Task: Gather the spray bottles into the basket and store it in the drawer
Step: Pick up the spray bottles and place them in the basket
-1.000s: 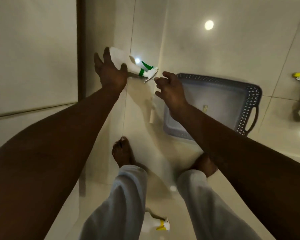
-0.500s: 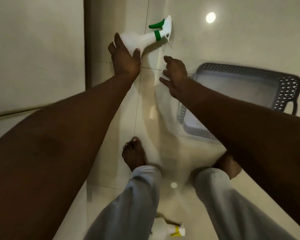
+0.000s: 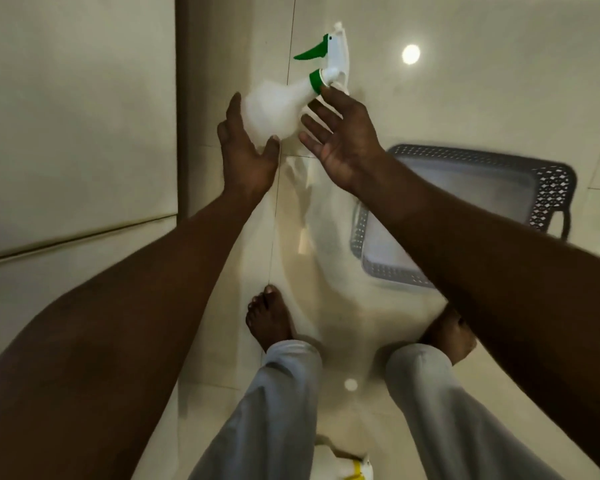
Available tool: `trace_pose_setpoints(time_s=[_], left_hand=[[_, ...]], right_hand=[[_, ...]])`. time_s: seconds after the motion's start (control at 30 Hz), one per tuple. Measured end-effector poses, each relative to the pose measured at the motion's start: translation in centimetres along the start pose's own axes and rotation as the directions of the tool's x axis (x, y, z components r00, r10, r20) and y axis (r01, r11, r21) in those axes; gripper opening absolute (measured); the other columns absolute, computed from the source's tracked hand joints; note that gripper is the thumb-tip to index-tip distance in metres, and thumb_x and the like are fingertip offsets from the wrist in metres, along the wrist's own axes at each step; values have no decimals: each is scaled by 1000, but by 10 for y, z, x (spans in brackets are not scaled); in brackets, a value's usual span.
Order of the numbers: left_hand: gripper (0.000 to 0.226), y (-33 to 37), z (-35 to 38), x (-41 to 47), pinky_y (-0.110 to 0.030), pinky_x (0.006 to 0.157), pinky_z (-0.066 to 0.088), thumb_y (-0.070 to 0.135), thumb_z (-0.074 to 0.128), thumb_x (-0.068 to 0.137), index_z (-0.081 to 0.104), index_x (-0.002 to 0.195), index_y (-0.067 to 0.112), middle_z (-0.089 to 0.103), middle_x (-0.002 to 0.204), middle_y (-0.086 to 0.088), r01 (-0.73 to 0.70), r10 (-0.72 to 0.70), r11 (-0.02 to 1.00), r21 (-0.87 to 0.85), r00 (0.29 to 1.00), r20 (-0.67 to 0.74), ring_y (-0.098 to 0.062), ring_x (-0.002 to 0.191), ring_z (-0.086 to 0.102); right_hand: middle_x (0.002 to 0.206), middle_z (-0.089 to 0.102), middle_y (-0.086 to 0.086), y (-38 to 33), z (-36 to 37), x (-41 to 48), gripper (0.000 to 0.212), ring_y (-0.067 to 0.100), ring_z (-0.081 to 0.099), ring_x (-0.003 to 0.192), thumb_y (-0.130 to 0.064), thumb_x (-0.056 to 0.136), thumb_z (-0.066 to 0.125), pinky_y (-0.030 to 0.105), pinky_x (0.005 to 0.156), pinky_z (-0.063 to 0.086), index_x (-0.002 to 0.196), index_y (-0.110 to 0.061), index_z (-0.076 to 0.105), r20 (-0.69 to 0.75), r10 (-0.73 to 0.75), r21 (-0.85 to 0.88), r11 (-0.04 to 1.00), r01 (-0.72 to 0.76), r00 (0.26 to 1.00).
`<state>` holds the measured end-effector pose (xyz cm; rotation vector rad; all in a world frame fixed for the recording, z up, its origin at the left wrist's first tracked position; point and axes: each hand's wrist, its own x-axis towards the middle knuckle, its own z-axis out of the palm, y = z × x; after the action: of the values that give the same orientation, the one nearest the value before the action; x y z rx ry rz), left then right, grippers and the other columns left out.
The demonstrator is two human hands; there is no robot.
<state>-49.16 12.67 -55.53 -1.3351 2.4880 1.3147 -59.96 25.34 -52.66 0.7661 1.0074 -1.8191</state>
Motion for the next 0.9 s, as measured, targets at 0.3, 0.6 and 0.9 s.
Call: trace_pose_setpoints(time_s=[0.3, 0.6, 0.9], left_hand=[[65, 90, 17, -64, -41, 104, 58, 19, 61, 90, 45, 152, 28, 52, 149, 3, 130, -128, 886, -444, 991, 33, -15, 126, 61], [55, 140, 86, -141, -44, 113, 49, 31, 55, 99, 47, 154, 30, 56, 152, 2, 315, -160, 850, -422, 918, 364, -16, 134, 58], [40, 133, 154, -169, -33, 100, 54, 7, 40, 105, 62, 138, 15, 69, 120, 2, 468, -301, 791, -394, 859, 414, -13, 108, 67]], right_hand=[[135, 68, 1, -42, -18, -86, 54, 11, 65, 119, -14, 93, 75, 32, 93, 54, 143, -16, 56, 50, -274, -492, 830, 263, 960], [136, 69, 6, -60, -126, -148, 58, 18, 67, 124, -10, 89, 80, 38, 107, 55, 143, -9, 58, -103, -490, -691, 662, 292, 866], [143, 60, 2, -34, -190, -149, 57, 20, 56, 134, -4, 83, 79, 30, 112, 47, 135, -21, 63, -62, -556, -854, 460, 244, 829]])
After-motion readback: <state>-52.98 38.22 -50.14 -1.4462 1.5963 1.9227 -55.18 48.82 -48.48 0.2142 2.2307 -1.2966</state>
